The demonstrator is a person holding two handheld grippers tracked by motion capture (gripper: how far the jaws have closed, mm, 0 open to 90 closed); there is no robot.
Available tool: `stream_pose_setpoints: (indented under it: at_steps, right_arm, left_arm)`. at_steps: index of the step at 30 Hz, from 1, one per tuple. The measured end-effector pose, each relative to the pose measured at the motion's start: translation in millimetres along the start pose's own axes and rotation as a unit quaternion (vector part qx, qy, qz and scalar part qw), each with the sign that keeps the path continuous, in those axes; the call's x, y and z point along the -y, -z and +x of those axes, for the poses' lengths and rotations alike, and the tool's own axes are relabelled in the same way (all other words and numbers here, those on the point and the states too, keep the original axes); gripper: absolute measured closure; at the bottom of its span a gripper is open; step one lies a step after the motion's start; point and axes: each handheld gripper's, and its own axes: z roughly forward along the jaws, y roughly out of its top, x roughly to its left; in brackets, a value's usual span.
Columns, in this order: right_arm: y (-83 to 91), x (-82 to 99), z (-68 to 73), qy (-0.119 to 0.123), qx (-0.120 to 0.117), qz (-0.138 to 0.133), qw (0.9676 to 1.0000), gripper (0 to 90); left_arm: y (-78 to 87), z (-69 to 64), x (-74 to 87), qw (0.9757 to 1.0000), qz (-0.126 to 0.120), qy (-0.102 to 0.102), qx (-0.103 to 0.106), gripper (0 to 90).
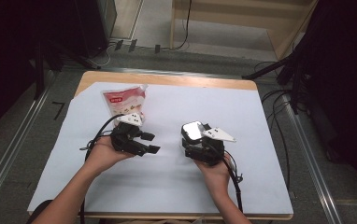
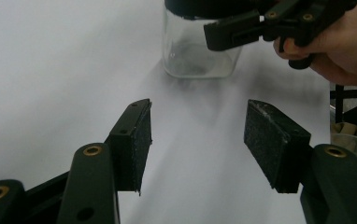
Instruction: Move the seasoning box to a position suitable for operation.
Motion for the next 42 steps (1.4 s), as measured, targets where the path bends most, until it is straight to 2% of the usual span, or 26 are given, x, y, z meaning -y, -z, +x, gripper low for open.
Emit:
stream_pose_setpoints:
  at_steps: [5, 12, 15, 17, 20, 23, 27, 31, 32, 34, 37, 42]
  right_arm:
    - [-3.2, 4.0, 11.1, 0.014, -0.009, 0.006, 0.9998, 15.7]
    - [-9.4, 14.6, 19.5, 0.020, -0.032, 0.016, 0.9992, 15.7]
    - [-8.7, 19.5, 22.7, 0.042, -0.027, 0.007, 0.9987, 15.7]
    - [-8.2, 21.7, 23.3, 0.047, -0.025, 0.004, 0.9985, 15.6]
    - [-7.0, 25.9, 23.5, 0.033, -0.026, 0.001, 0.9991, 15.4]
    - [-5.4, 28.6, 23.5, 0.035, -0.025, 0.002, 0.9991, 15.3]
    - [-4.5, 29.6, 24.3, 0.035, -0.026, 0.015, 0.9989, 14.2]
    - [-4.7, 27.6, 21.9, 0.010, -0.034, 0.040, 0.9986, 12.7]
    - [-4.3, 26.8, 21.5, 0.008, -0.033, 0.043, 0.9985, 12.7]
    - [-2.8, 25.0, 21.6, 0.013, -0.035, 0.052, 0.9980, 12.7]
    - [3.2, 23.4, 24.2, 0.034, -0.032, 0.064, 0.9968, 12.7]
    - [16.3, 20.8, 20.9, 0.028, -0.046, 0.066, 0.9963, 13.4]
  left_arm:
    - [-1.8, -0.8, 0.2, 1.0000, 0.007, -0.001, -0.005, 42.6]
    - [-2.8, -1.9, 0.1, 1.0000, 0.006, -0.003, -0.003, 42.6]
    - [-3.3, -1.9, 0.1, 1.0000, 0.006, -0.002, -0.002, 42.6]
    - [-4.1, -2.2, 0.3, 1.0000, 0.006, -0.002, 0.000, 42.6]
    - [-6.5, -1.2, -0.4, 0.9999, 0.009, 0.003, 0.003, 42.6]
    - [-7.9, -1.8, -0.8, 0.9999, 0.014, 0.003, 0.001, 42.6]
    - [-8.4, -1.7, -0.4, 0.9999, 0.015, -0.001, -0.001, 42.6]
    - [-7.6, -1.8, -0.7, 0.9998, 0.018, -0.002, -0.005, 42.6]
    - [-8.4, -1.8, -0.1, 0.9999, 0.010, 0.000, -0.003, 42.6]
    - [-8.2, -1.8, -0.1, 0.9999, 0.012, 0.000, -0.006, 42.8]
    - [-9.7, -0.8, 0.1, 0.9999, 0.008, 0.003, -0.005, 43.3]
    - [-11.0, -1.5, -0.4, 0.9999, 0.005, 0.003, -0.008, 43.4]
